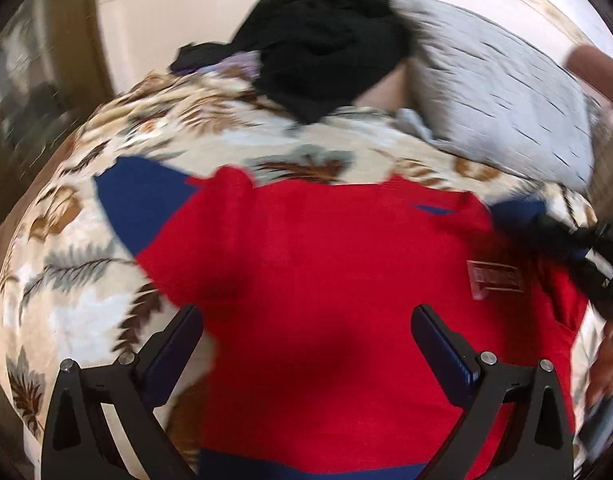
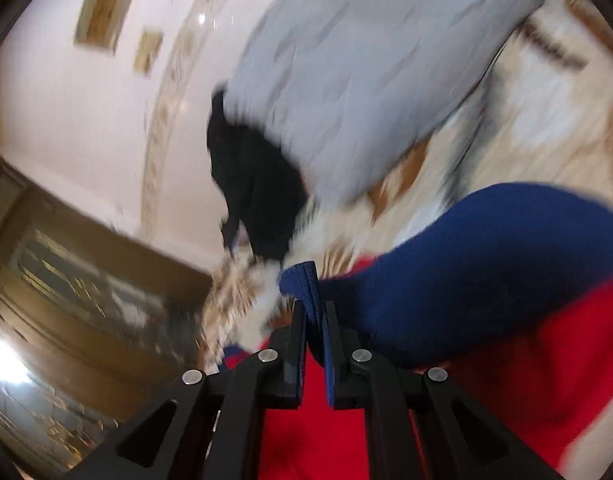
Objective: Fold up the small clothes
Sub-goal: 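Fold the held sleeve across the sweater body with the right tool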
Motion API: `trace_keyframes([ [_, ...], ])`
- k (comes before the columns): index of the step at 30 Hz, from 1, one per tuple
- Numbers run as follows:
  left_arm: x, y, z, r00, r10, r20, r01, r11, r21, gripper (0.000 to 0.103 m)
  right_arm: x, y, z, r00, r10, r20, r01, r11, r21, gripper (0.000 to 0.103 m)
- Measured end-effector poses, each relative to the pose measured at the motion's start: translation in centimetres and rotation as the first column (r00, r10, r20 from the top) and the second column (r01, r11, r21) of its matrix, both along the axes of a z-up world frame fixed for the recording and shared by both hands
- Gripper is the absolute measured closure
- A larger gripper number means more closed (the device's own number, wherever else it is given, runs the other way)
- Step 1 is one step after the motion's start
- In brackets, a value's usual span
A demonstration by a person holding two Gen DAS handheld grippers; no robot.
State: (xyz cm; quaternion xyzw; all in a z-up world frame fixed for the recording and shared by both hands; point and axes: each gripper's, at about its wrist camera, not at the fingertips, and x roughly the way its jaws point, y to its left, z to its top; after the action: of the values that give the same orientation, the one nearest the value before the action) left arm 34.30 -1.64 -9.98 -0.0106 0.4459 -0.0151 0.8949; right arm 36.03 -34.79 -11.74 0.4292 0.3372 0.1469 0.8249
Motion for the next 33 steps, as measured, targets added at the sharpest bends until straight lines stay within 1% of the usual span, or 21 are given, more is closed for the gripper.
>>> trace_keyframes([
  [2, 0.4, 1.6, -0.6, 1.0, 0.02, -0.014, -0.021, 1.0, -0.013, 0.0, 1.2, 4.1, -1.4, 0.998, 0.04, -0.041, -0.043, 0.995, -0.085, 0.091],
  [3, 0.6, 2.2, -0.8, 1.0, 0.024, -0.021, -0.024, 1.0, -0.02, 0.0, 1.4, 6.2, -1.8, 0.996, 0.055, -0.068, -0.066, 0.984, -0.167, 0.091],
  [6, 1.0, 2.9, -1.3, 0.999, 0.007, -0.046, -0.01, 0.998, -0.064, 0.0, 1.2, 10.5, -2.1, 0.99, 0.088, -0.113, -0.124, 0.922, -0.368, 0.091],
  [7, 1.1, 2.8, -1.4, 0.998, -0.007, -0.055, 0.002, 0.996, -0.09, 0.0, 0.6, 10.8, -2.0, 0.988, 0.094, -0.121, -0.136, 0.904, -0.405, 0.091],
  [10, 1.5, 1.6, -1.8, 0.994, -0.067, -0.081, 0.052, 0.983, -0.175, 0.0, -1.9, 10.0, -0.1, 0.991, 0.091, -0.096, -0.124, 0.888, -0.443, 0.091],
  [12, 1.7, 0.3, -2.1, 0.991, -0.105, -0.086, 0.084, 0.973, -0.213, 0.0, -4.6, 8.7, 2.6, 0.998, 0.056, -0.003, -0.05, 0.858, -0.511, 0.091],
  [13, 1.7, -0.5, -2.3, 0.988, -0.127, -0.087, 0.104, 0.969, -0.226, 0.0, -6.2, 7.9, 3.8, 0.998, 0.033, 0.059, 0.003, 0.846, -0.534, 0.08],
  [14, 1.7, -1.5, -2.4, 0.984, -0.157, -0.088, 0.132, 0.961, -0.242, 0.0, -7.8, 7.0, 5.0, 0.992, 0.007, 0.126, 0.063, 0.836, -0.545, 0.043],
  [15, 1.7, -2.7, -2.5, 0.977, -0.196, -0.088, 0.166, 0.95, -0.265, 0.0, -8.9, 6.3, 5.7, 0.987, -0.014, 0.159, 0.1, 0.834, -0.543, 0.014],
  [16, 1.8, -3.7, -2.7, 0.97, -0.228, -0.09, 0.194, 0.939, -0.285, 0.001, -10.1, 5.0, 6.0, 0.979, -0.055, 0.194, 0.152, 0.834, -0.531, 0.0],
  [18, 1.9, -5.9, -3.4, 0.954, -0.281, -0.105, 0.237, 0.921, -0.308, 0.014, -11.5, 3.0, 6.4, 0.966, -0.1, 0.239, 0.21, 0.844, -0.493, 0.0],
  [19, 2.1, -6.8, -4.0, 0.947, -0.298, -0.12, 0.248, 0.915, -0.318, 0.018, -11.7, 2.1, 6.2, 0.971, -0.099, 0.219, 0.198, 0.844, -0.498, 0.0],
  [21, 2.8, -8.5, -5.4, 0.932, -0.327, -0.155, 0.255, 0.899, -0.357, 0.038, -11.2, 0.4, 5.4, 0.983, -0.136, 0.122, 0.181, 0.819, -0.545, 0.003],
  [23, 3.7, -9.9, -6.7, 0.926, -0.333, -0.178, 0.25, 0.894, -0.373, 0.042, -11.0, -1.4, 5.0, 0.985, -0.146, 0.092, 0.173, 0.841, -0.513, 0.023],
  [24, 3.9, -10.5, -6.8, 0.931, -0.325, -0.165, 0.25, 0.899, -0.358, 0.042, -10.9, -2.1, 4.9, 0.985, -0.155, 0.073, 0.17, 0.844, -0.509, 0.03],
  [25, 4.1, -11.4, -6.7, 0.934, -0.326, -0.143, 0.264, 0.904, -0.337, 0.042, -10.7, -2.7, 4.7, 0.986, -0.159, 0.053, 0.164, 0.847, -0.506, 0.044],
  [26, 4.2, -12.0, -6.6, 0.931, -0.339, -0.134, 0.279, 0.9, -0.336, 0.042, -10.4, -3.5, 4.5, 0.985, -0.17, 0.029, 0.161, 0.849, -0.504, 0.065],
  [27, 4.4, -12.7, -6.4, 0.924, -0.364, -0.121, 0.304, 0.887, -0.347, 0.042, -10.2, -4.1, 4.1, 0.982, -0.186, 0.011, 0.166, 0.845, -0.508, 0.068],
  [29, 4.9, -14.3, -6.5, 0.911, -0.399, -0.104, 0.34, 0.87, -0.358, 0.043, -10.0, -5.9, 3.2, 0.971, -0.237, -0.018, 0.194, 0.835, -0.514, 0.068],
  [31, 5.2, -15.3, -7.0, 0.907, -0.405, -0.118, 0.35, 0.878, -0.326, 0.053, -10.1, -7.8, 2.4, 0.961, -0.276, -0.029, 0.218, 0.813, -0.54, 0.068],
  [33, 5.6, -15.4, -7.3, 0.908, -0.404, -0.111, 0.354, 0.882, -0.31, 0.08, -9.6, -8.5, 1.3, 0.954, -0.296, -0.04, 0.227, 0.807, -0.545, 0.068],
])
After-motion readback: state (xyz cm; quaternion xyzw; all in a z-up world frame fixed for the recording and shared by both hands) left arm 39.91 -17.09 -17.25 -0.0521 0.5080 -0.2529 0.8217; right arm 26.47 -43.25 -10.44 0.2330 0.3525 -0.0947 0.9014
